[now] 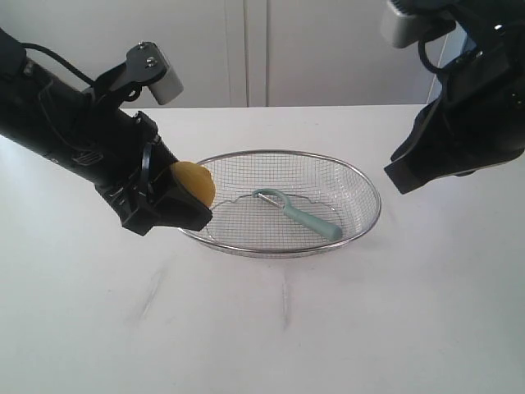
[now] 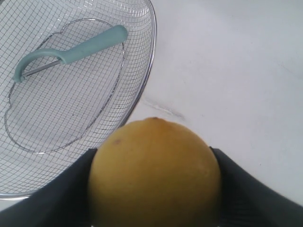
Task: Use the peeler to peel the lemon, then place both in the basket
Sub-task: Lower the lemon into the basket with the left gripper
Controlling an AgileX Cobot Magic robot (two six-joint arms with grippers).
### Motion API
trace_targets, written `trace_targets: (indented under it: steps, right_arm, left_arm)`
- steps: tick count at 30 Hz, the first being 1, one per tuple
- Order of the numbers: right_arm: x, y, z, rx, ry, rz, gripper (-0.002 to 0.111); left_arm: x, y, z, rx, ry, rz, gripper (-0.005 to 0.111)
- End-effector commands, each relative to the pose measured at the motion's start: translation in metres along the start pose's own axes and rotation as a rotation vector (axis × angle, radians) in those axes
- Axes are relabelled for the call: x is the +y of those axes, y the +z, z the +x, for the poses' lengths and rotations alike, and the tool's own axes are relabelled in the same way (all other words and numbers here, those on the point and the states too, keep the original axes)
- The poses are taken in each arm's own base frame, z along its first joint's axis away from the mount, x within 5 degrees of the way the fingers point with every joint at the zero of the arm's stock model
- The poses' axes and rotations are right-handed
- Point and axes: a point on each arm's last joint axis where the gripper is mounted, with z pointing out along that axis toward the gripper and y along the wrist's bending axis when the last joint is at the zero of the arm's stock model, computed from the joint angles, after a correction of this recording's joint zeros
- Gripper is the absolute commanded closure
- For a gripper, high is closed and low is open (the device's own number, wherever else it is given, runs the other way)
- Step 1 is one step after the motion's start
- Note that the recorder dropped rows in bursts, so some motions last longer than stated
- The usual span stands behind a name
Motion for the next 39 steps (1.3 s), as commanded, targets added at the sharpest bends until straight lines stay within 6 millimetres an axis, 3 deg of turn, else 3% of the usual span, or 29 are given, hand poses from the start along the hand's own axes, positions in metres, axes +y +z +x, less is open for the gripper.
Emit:
trace_targets:
  steps: [1, 13, 21, 27, 33, 39]
  right_arm:
    - [-0.002, -0.003, 0.000, -0.008, -0.007, 0.012, 0.108]
    - [-0.002, -0.003, 0.000, -0.008, -0.005, 0.010, 0.108]
    - [-0.002, -0.003, 0.000, -0.008, -0.005, 0.010, 0.108]
    - [-0.002, -0.003, 0.000, -0.010, -0.005, 0.011, 0.108]
    - [-0.002, -0.003, 0.000, -0.010, -0.005, 0.011, 0.108]
    - [-0.002, -0.003, 0.000, -0.010, -0.005, 0.011, 0.108]
  left_arm:
    - [-0.007, -0.002, -0.001, -0.008, -0.015, 0.038, 0.107]
    - [-0.006, -0.002, -0.001, -0.014, -0.015, 0.027, 0.107]
    - [0.014, -0.004, -0.008, -0.096, -0.147, -0.182, 0.107]
    - [0.041, -0.005, -0.018, 0.024, -0.174, -0.319, 0.107]
    - [0.064, 0.018, -0.045, 0.178, -0.205, -0.325, 0.107]
    - [0.079, 0.066, -0.064, 0.294, -0.220, -0.362, 0.107]
